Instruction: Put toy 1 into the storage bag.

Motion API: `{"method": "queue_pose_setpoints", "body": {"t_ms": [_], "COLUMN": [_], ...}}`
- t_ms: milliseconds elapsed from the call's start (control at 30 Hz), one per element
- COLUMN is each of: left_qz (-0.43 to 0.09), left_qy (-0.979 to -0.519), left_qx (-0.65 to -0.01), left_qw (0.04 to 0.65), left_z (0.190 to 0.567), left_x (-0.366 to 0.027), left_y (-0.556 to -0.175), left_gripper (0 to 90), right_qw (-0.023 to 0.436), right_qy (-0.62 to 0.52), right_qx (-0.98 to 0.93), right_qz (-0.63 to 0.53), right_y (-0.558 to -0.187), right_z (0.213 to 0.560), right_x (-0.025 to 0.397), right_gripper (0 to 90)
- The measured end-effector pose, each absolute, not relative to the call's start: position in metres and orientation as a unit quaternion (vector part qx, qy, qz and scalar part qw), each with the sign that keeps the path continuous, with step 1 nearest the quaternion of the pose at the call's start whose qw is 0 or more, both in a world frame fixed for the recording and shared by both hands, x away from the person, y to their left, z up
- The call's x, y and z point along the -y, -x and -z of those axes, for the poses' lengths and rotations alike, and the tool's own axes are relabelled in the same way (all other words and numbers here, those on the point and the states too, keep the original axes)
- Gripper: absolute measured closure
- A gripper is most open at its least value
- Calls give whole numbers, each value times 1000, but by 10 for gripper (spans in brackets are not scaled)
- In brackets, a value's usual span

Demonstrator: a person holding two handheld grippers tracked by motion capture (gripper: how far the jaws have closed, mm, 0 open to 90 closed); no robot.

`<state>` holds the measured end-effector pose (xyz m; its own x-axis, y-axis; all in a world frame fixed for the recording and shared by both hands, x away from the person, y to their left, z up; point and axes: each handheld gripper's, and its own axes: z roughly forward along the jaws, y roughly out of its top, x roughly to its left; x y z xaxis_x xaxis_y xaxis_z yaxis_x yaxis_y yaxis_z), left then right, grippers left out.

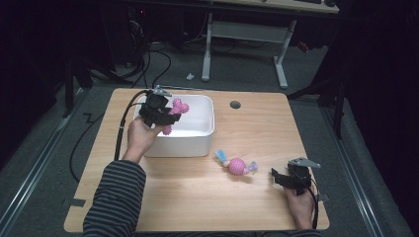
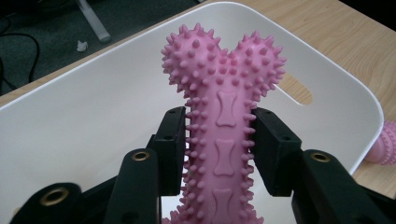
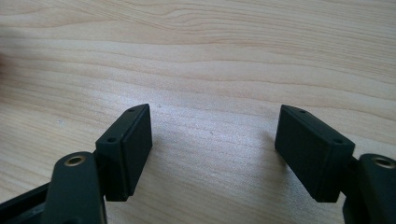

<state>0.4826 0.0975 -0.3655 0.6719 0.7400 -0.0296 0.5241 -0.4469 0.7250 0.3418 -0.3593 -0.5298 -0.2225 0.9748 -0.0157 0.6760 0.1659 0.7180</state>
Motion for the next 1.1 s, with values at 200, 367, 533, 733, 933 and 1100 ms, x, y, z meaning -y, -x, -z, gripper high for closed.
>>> {"method": "queue_pose_setpoints", "body": {"t_ms": [200, 367, 533, 733, 933, 1100], "left_qz": [-147, -145, -136, -128, -113, -112], "left_qy": [-839, -843, -846, -854, -842, -828], "left_qx": [-382, -382, -384, -387, -394, -393], "left_qw": [359, 350, 345, 322, 351, 384], "left_z": [372, 376, 377, 380, 369, 358], "left_x": [-97, -96, -96, -96, -105, -120], "left_y": [-485, -486, -485, -485, -478, -469], "left_gripper": [576, 575, 570, 465, 360, 343], "right_qw": [249, 249, 248, 248, 248, 249], "right_qy": [-572, -571, -571, -571, -571, -572], "right_qx": [-722, -722, -722, -722, -722, -722], "right_qz": [-300, -300, -300, -301, -300, -300], "right_y": [-342, -342, -342, -342, -342, -342], "right_z": [530, 530, 530, 530, 530, 530], "right_x": [359, 359, 359, 359, 359, 359], "right_gripper": [274, 274, 274, 274, 273, 274]}}
